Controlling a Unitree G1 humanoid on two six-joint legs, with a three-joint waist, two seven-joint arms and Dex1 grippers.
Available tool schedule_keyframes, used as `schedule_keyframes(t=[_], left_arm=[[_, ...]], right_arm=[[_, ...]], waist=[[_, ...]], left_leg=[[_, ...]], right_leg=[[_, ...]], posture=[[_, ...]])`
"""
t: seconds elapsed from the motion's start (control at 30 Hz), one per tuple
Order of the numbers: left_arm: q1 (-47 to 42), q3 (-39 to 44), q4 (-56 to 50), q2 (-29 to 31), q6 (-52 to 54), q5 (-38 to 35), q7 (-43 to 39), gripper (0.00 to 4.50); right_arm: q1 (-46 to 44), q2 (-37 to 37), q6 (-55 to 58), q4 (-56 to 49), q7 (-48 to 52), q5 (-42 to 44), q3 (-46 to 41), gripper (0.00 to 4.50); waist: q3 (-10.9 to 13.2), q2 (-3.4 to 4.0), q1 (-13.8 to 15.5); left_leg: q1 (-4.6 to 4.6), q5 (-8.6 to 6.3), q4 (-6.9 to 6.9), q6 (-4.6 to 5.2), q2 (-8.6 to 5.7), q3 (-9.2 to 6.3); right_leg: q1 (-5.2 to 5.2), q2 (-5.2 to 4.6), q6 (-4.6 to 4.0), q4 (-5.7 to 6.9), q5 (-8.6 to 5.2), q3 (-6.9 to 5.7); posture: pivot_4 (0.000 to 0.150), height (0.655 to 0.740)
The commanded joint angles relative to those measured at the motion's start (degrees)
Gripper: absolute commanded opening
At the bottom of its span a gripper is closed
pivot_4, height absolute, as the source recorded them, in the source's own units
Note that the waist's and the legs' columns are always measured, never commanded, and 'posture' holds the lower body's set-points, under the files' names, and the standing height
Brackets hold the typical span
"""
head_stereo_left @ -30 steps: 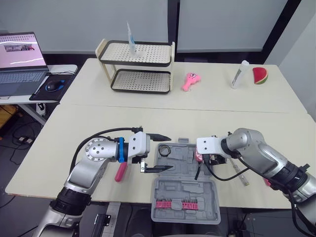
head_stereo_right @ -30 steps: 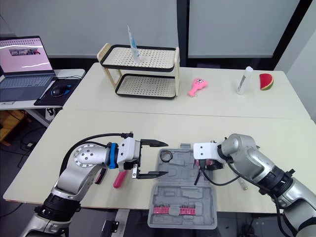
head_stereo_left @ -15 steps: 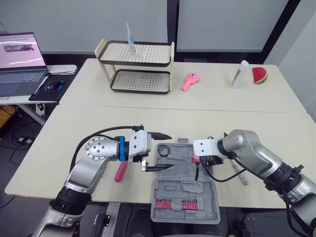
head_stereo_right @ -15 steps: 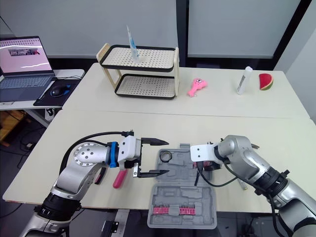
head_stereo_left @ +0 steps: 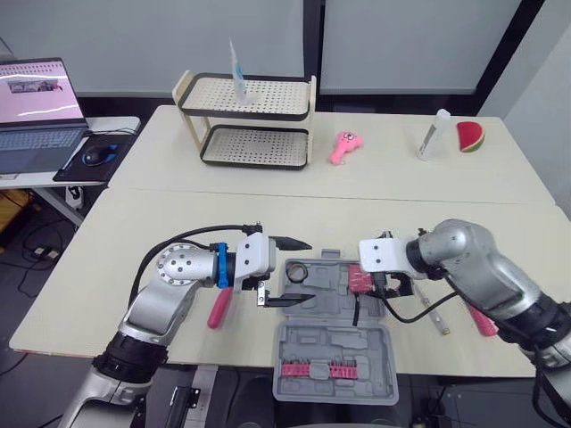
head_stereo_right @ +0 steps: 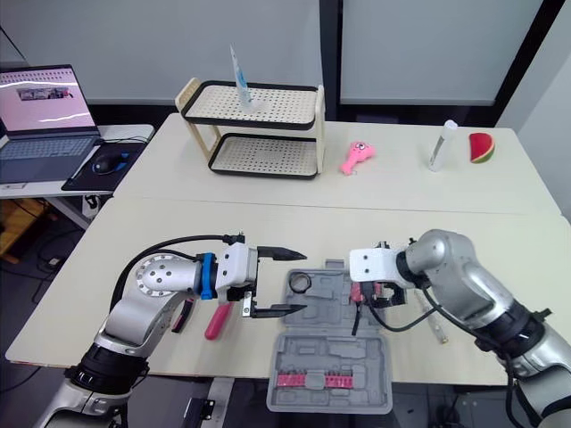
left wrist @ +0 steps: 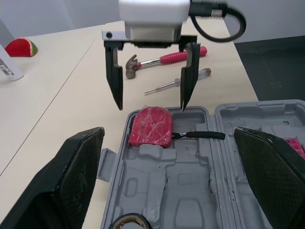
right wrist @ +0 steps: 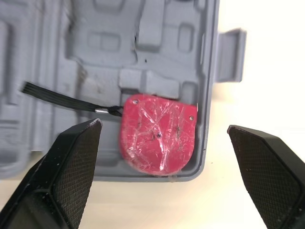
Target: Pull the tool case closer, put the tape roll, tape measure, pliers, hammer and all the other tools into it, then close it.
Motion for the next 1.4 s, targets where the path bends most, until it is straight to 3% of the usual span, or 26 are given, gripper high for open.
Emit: schedule_keyframes(t=[0.03, 0.17, 0.27, 0.37, 0.43, 0.73, 1.23, 1.4], left_arm=[[-1.3, -0.2, -0.3, -0.2, -1.4, -0.3, -0.7, 4.5], [-2.1, -0.2, 0.4, -0.3, -1.8, -0.5, -1.2, 4.5], [-2.4, -0.2, 0.9, -0.1, -2.2, -0.6, -1.9, 4.5], [-3.1, -0.2, 1.5, -0.1, -2.4, -0.7, -2.5, 4.5], [-3.5, -0.3, 1.8, -0.1, -2.5, -0.7, -2.9, 4.5], [-5.3, -0.9, 3.0, -0.4, -2.7, -0.5, -4.2, 4.5], [-6.5, -1.5, 3.3, -1.0, -2.4, -0.1, -4.6, 4.5], [-6.6, -1.7, 2.5, -1.1, -1.9, -0.1, -4.5, 4.5]], right_arm=[[2.3, -0.7, 1.2, -4.1, 0.1, 6.2, -7.4, 4.47], [7.9, 0.7, -1.8, -4.8, -3.1, 11.7, -14.3, 4.47], [14.8, 2.1, -5.7, -5.3, -7.1, 13.9, -18.8, 3.91], [18.4, 4.1, -8.1, -4.8, -11.1, 14.6, -20.4, 2.86], [20.1, 5.4, -10.2, -4.0, -13.5, 14.6, -20.8, 2.42], [23.4, 8.2, -16.2, -0.5, -19.5, 13.8, -18.8, 1.17], [22.8, 12.6, -27.2, 13.0, -22.4, 13.0, -16.1, 1.17], [21.9, 16.3, -36.0, 27.4, -25.9, 11.5, -16.5, 1.17]], waist=[[0.0, -0.01, 0.0], [0.0, -0.01, 0.1], [0.0, -0.02, 0.1], [0.0, -0.01, 0.1], [0.0, -0.01, 0.0], [0.0, -0.01, 0.0], [0.0, -0.01, 0.0], [0.0, -0.01, 0.0]], left_leg=[[0.0, 0.0, 0.0, 0.0, 0.0, 0.0], [0.0, 0.0, -0.01, 0.0, 0.0, 0.01], [0.0, 0.0, -0.02, 0.0, -0.01, 0.02], [0.0, 0.0, -0.02, 0.0, -0.01, 0.07], [0.03, 0.0, -0.03, 0.0, 0.0, 0.09], [0.05, 0.0, -0.03, -0.01, 0.0, 0.13], [0.06, 0.01, -0.02, -0.01, 0.01, 0.16], [0.09, 0.02, -0.02, -0.03, 0.03, 0.2]], right_leg=[[0.01, 0.0, 0.0, 0.0, 0.0, 0.0], [0.02, 0.0, 0.0, -0.01, 0.0, 0.03], [0.04, 0.0, 0.0, -0.03, 0.0, 0.02], [0.03, 0.0, 0.0, -0.02, 0.0, 0.02], [0.04, 0.02, 0.0, 0.0, 0.0, 0.01], [0.03, 0.03, 0.0, 0.0, 0.0, 0.02], [0.03, 0.03, 0.0, 0.0, 0.0, 0.02], [0.04, 0.04, 0.0, 0.0, 0.0, 0.03]], posture=[[0.15, 0.74], [0.15, 0.74], [0.15, 0.74], [0.15, 0.74], [0.15, 0.74], [0.15, 0.74], [0.15, 0.74], [0.15, 0.74]])
